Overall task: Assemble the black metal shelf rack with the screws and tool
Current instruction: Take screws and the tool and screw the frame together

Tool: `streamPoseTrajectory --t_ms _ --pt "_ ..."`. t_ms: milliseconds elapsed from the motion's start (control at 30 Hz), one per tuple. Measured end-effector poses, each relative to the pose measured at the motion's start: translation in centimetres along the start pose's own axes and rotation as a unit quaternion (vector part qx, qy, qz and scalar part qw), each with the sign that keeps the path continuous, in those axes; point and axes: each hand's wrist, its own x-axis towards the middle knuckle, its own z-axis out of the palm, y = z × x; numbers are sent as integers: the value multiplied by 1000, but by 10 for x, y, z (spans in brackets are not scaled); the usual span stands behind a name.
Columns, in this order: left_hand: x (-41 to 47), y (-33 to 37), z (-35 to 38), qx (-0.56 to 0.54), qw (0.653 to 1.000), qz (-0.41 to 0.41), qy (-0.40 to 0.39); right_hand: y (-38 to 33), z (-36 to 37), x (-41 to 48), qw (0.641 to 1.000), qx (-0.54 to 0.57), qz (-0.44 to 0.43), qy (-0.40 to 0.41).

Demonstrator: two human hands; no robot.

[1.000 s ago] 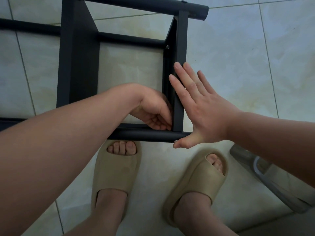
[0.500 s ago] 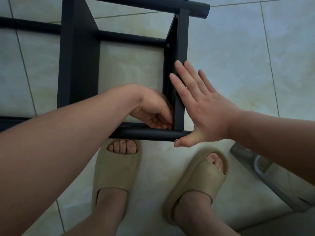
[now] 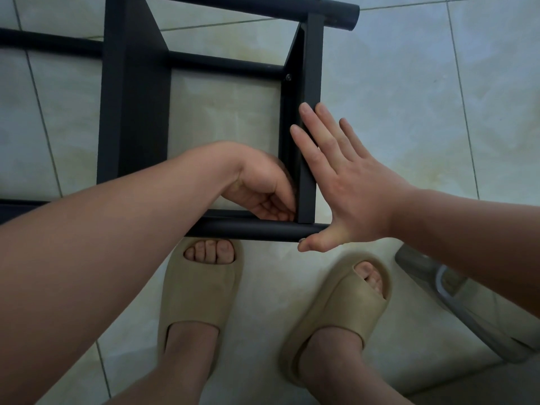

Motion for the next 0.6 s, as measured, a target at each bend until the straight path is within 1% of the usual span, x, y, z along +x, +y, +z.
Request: streamPoseTrajectory --t_ms 233,333,467,600 --pt "-2 -1 -1 -40 999 15 -20 0 1 0 1000 1 0 1" --pt "-2 -4 -3 -50 998 7 -24 0 1 0 1000 2 -1 2" --pt "-3 -4 -1 -25 999 -18 -26 0 1 0 1000 0 -1 3" --pt "-2 2 0 6 1000 -27 -3 0 2 0 1000 0 -2 7"
